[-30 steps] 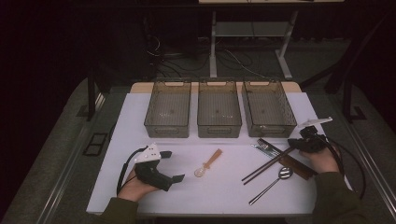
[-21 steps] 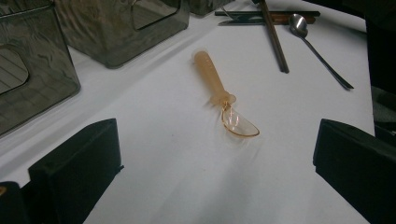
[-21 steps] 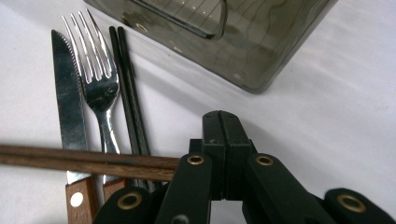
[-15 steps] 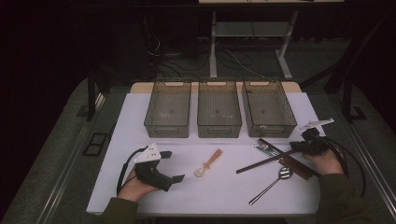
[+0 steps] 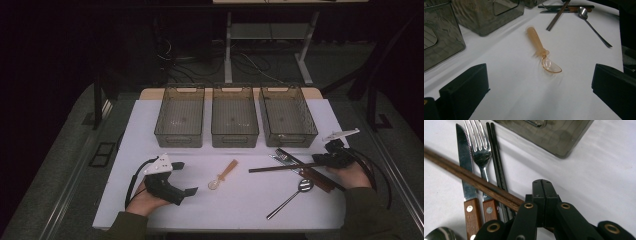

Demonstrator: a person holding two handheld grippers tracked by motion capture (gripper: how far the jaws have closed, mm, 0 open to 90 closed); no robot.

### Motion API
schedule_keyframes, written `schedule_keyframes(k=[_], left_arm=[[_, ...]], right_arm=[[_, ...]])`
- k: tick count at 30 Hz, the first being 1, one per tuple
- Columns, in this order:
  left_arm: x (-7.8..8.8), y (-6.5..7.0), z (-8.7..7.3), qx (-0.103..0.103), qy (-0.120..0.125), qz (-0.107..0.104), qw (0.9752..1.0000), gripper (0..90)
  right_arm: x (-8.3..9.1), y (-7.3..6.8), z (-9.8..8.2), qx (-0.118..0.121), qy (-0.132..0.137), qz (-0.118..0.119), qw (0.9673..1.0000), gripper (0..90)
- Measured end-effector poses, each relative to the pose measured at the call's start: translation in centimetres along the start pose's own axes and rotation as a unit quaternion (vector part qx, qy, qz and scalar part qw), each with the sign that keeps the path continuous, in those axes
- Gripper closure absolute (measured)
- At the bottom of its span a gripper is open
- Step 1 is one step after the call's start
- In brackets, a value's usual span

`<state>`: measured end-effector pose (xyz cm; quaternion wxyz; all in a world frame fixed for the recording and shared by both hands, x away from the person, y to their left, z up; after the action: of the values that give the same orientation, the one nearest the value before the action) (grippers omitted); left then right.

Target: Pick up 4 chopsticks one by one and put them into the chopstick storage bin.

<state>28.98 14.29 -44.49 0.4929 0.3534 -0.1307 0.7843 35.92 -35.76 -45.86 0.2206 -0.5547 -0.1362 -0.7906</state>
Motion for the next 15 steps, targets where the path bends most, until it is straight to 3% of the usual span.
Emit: schedule_keyframes(k=[15], left_arm=[[-0.09,0.06,-0.02,-0.001,-0.003,-0.005,1.0000,0.0]], right_arm=[[0.24,-0.32,-0.40,0.009,-0.010,0.004,0.9999,89.7]])
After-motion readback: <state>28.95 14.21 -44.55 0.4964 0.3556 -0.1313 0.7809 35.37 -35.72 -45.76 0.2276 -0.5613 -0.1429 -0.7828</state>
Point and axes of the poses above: each handheld gripper's, and its own axes: x roughly backward along the jaws, z roughly out of its top, y roughly to its right, the point moved 3 cm from there along -x, roughly forward along the jaws, and after that the axes turned 14 degrees about -y, right-handed, at the moved point
